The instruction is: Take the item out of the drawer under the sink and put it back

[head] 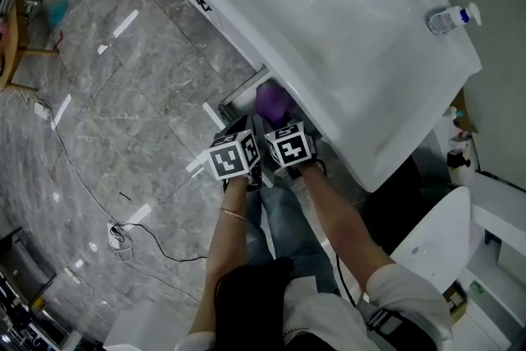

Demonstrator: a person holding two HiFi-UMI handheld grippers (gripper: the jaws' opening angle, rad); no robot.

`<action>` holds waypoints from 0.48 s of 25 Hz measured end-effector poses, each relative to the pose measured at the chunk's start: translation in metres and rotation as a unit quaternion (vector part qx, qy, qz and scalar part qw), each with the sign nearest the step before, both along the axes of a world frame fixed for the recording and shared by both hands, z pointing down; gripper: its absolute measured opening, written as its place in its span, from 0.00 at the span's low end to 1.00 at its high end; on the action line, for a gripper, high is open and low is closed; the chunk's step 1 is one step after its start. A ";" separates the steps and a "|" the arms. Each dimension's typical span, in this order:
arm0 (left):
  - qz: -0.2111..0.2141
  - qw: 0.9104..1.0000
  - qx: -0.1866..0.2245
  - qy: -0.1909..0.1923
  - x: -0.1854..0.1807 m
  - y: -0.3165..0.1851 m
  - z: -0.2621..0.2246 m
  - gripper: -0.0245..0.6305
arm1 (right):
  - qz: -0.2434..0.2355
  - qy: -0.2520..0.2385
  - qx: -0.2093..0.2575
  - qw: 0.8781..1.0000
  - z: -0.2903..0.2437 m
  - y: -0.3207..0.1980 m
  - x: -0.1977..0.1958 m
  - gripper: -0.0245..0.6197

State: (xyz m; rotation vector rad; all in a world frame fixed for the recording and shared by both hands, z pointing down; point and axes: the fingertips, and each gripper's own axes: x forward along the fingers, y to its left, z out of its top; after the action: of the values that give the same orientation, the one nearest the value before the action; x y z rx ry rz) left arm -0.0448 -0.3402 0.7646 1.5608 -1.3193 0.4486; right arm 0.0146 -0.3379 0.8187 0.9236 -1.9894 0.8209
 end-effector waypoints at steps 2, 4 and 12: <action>0.003 1.000 -0.002 -0.002 0.001 0.003 0.002 0.04 | 0.002 0.000 -0.012 1.000 0.006 0.002 0.002 0.19; 0.008 1.000 -0.005 -0.008 -0.001 0.006 0.005 0.04 | 0.011 -0.008 -0.026 1.000 0.010 0.003 0.003 0.19; 0.012 1.000 0.001 -0.008 -0.004 0.004 0.005 0.04 | 0.025 -0.035 -0.040 0.998 0.007 0.002 -0.001 0.30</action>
State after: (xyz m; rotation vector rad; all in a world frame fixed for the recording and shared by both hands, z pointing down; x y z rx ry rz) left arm -0.0490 -0.3359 0.7698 1.5789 -1.3149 0.4766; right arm 0.0135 -0.3364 0.8254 0.9130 -1.9841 0.9674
